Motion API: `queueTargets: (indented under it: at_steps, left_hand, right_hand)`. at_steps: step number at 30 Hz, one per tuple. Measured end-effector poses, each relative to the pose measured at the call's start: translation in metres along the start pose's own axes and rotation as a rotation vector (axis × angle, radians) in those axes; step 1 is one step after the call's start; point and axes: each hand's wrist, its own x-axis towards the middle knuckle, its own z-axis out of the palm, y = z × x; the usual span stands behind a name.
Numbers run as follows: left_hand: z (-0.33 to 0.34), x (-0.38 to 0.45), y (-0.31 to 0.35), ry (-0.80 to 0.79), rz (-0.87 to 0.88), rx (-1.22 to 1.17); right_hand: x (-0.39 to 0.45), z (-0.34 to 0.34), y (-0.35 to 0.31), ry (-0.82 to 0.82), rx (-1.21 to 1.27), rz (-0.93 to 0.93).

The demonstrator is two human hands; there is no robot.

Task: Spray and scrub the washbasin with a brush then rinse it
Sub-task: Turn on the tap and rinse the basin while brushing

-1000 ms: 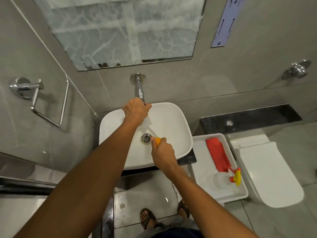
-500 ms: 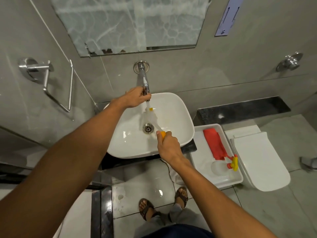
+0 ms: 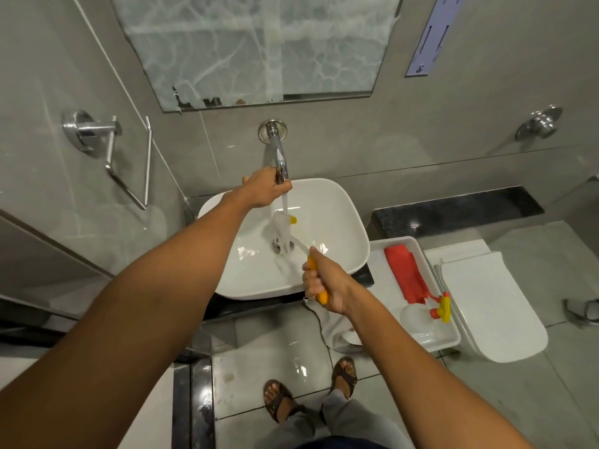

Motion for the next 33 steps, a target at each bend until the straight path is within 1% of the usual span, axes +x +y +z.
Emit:
queueTargets:
  at_steps: [2, 3, 4, 5, 6, 7, 8, 11, 12, 13, 14, 16, 17, 19, 20, 21, 23, 24, 25, 26, 27, 28, 29, 30, 32, 33]
  left_hand:
    - [0.001, -0.001, 0.000, -0.001, -0.001, -0.006]
    - [0.001, -0.001, 0.000, 0.000, -0.001, -0.006]
    - [0.001, -0.001, 0.001, 0.002, -0.002, -0.004]
    - [0.000, -0.001, 0.001, 0.001, -0.005, 0.000]
    - [0.000, -0.001, 0.001, -0.001, -0.008, 0.003]
    - [0.000, 0.000, 0.001, -0.001, -0.010, 0.005]
    - [0.001, 0.000, 0.001, 0.000, -0.008, 0.006]
    - [0.002, 0.000, 0.001, 0.011, -0.007, 0.001]
    - [0.002, -0.001, 0.001, 0.014, -0.007, -0.004]
    - [0.002, -0.001, 0.001, 0.015, -0.007, -0.009]
    - [0.002, -0.001, 0.001, 0.017, -0.009, -0.012]
    - [0.003, -0.001, 0.001, 0.025, -0.015, -0.019]
    - [0.004, -0.002, 0.001, 0.034, -0.019, -0.028]
    - [0.007, -0.002, 0.000, 0.058, -0.026, -0.045]
    - [0.008, -0.003, 0.000, 0.064, -0.029, -0.047]
    - [0.009, -0.003, 0.000, 0.066, -0.031, -0.045]
    - [0.010, -0.003, -0.001, 0.063, -0.034, -0.039]
    - [0.009, -0.002, 0.000, 0.065, -0.036, -0.036]
    - [0.009, -0.002, 0.000, 0.070, -0.039, -0.032]
    - [0.009, -0.002, 0.000, 0.074, -0.041, -0.027]
    - [0.009, -0.002, 0.000, 0.076, -0.042, -0.022]
    - [0.009, -0.001, 0.000, 0.076, -0.041, -0.020]
    - [0.010, -0.001, 0.000, 0.074, -0.040, -0.022]
    - [0.009, -0.001, 0.000, 0.072, -0.038, -0.026]
    - [0.009, -0.001, -0.001, 0.069, -0.033, -0.033]
    - [0.010, -0.001, -0.001, 0.069, -0.031, -0.032]
  right_hand:
    - [-0.004, -0.008, -0.003, -0.213, 0.331, 0.189]
    - [-0.005, -0.011, -0.004, -0.283, 0.423, 0.239]
    - [-0.008, -0.012, -0.006, -0.317, 0.459, 0.250]
    - [-0.008, -0.012, -0.006, -0.305, 0.438, 0.231]
    - [-0.009, -0.010, -0.007, -0.248, 0.366, 0.186]
    - [-0.008, -0.007, -0.008, -0.155, 0.235, 0.109]
    - [-0.007, -0.004, -0.009, -0.043, 0.044, 0.004]
    - [-0.005, 0.003, -0.005, 0.323, -0.782, -0.374]
    - [-0.003, 0.004, -0.002, 0.418, -1.007, -0.453]
    - [-0.001, 0.006, 0.000, 0.500, -1.152, -0.488]
    - [0.000, 0.008, 0.003, 0.567, -1.244, -0.504]
    - [0.003, 0.008, 0.007, 0.625, -1.341, -0.502]
    - [0.005, 0.007, 0.008, 0.609, -1.324, -0.484]
    - [0.007, 0.004, 0.009, 0.511, -1.127, -0.443]
    - [0.006, 0.004, 0.008, 0.429, -0.941, -0.401]
    - [0.006, 0.003, 0.007, 0.334, -0.692, -0.332]
    - [0.005, -0.005, 0.004, 0.121, -0.162, -0.120]
    - [0.003, -0.009, 0.002, 0.009, 0.056, -0.007]
    - [0.001, -0.013, -0.001, -0.089, 0.225, 0.084]
    - [-0.001, -0.015, -0.003, -0.156, 0.317, 0.142]
    - [-0.003, -0.017, -0.004, -0.176, 0.319, 0.156]
    - [-0.004, -0.018, -0.005, -0.151, 0.240, 0.124]
    - [-0.004, -0.017, -0.006, -0.080, 0.057, 0.045]
    - [-0.004, -0.015, -0.006, 0.016, -0.212, -0.068]
    - [-0.004, -0.010, -0.001, 0.247, -0.830, -0.317]
    - [-0.002, -0.007, 0.002, 0.357, -1.072, -0.404]
